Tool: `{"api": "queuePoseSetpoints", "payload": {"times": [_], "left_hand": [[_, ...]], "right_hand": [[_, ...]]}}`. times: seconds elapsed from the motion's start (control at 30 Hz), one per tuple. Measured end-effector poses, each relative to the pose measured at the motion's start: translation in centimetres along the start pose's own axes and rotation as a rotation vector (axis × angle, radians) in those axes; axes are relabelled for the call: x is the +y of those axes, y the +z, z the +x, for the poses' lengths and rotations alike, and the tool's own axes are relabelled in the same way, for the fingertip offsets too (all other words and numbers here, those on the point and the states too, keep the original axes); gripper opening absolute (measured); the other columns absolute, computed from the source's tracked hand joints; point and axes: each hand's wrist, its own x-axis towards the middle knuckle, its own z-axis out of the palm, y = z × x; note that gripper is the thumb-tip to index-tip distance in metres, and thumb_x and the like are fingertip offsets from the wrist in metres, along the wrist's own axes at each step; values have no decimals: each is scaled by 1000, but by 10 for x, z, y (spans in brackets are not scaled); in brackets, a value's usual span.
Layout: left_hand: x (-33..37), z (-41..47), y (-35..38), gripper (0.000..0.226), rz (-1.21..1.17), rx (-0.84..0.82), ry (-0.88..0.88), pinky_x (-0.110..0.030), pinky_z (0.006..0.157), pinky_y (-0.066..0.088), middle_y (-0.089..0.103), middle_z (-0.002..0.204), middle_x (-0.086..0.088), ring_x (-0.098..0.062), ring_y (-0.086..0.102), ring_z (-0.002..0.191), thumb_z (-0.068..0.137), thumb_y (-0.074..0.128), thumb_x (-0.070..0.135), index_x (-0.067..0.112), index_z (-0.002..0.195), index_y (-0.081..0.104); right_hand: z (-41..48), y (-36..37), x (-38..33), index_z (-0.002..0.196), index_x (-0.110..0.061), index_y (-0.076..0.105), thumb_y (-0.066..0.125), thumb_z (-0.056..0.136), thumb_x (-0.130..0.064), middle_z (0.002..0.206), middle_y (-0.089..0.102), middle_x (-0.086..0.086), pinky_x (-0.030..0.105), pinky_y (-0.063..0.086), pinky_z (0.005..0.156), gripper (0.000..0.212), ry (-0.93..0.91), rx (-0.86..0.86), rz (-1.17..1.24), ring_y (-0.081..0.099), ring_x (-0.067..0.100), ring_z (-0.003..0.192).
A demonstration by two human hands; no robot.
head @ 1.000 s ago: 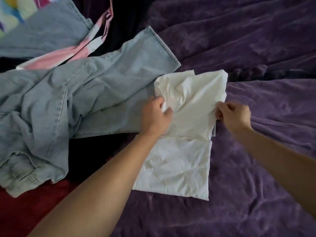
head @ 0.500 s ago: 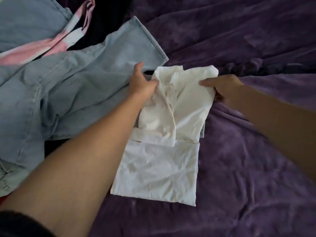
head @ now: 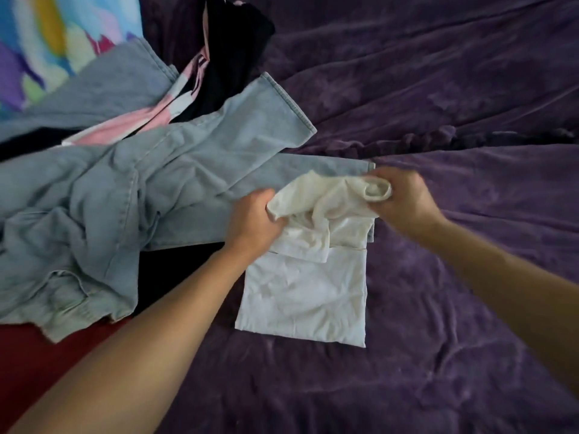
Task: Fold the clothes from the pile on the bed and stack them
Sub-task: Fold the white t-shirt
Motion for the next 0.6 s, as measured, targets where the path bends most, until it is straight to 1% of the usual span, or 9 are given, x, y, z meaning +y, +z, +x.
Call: {"api": "queuePoseSetpoints", "payload": {"times": [0.07,0.13,0.23,0.3,0.37,0.43,0.5,0.57,0.6], "left_hand": [[-19,-42,1,19,144,-57,95,-25,58,32,56,73,-4,-28,54,72,64,70,-2,5,79,61],[-41,-80,5,36,261,-134,176,-27,63,45,62,86,-6,-26,56,84,58,73,-2,8,91,65],[-75,-127,21,42,445,-240,230,-33,58,52,59,83,-5,-29,58,79,50,75,-3,11,88,66],[-94,-148,31,43,584,-347,175,-36,63,49,57,88,-4,-28,56,80,55,71,-3,16,93,66],[-103,-159,35,42,649,-376,99,-38,69,44,57,96,-4,-29,54,86,63,67,1,19,100,66],[-98,-160,36,25,618,-262,86,-40,68,44,57,97,-7,-31,54,85,68,66,6,15,91,67],[-83,-150,37,20,530,-78,150,-43,71,46,57,107,-12,-34,55,93,76,53,12,10,91,67],[-69,-135,41,33,493,-5,235,-47,85,46,52,127,-17,-36,51,113,82,44,15,10,109,63],[-64,-127,45,38,498,-12,277,-49,94,43,46,137,-18,-37,46,124,86,44,16,12,120,59]], "right_hand": [[-42,13,7,95,-22,71,70,69,-10,86,70,-3,32,52,67,28,-141,-74,-154,66,20,80],[-82,35,21,99,-22,70,73,57,-2,92,71,-2,32,55,70,46,-293,-173,-262,66,23,84],[-132,71,43,112,-24,65,75,47,0,91,66,0,37,55,64,69,-367,-421,-504,64,28,80],[-154,90,49,137,-29,47,72,66,-7,120,56,1,38,50,79,79,-298,-639,-731,57,27,108],[-167,101,52,148,-32,27,62,82,-10,145,33,-2,37,42,91,78,-204,-788,-846,35,22,134],[-172,103,48,146,-31,33,59,85,-11,151,29,-1,39,40,96,69,-183,-770,-840,28,20,140],[-169,102,44,132,-24,55,55,82,-10,146,43,6,44,44,97,52,-225,-536,-759,38,26,138],[-161,103,42,121,-18,65,55,72,-9,137,54,14,47,50,86,51,-273,-291,-701,50,33,128],[-157,106,43,124,-17,63,57,73,-9,139,52,16,47,50,86,51,-289,-235,-707,49,34,130]]}}
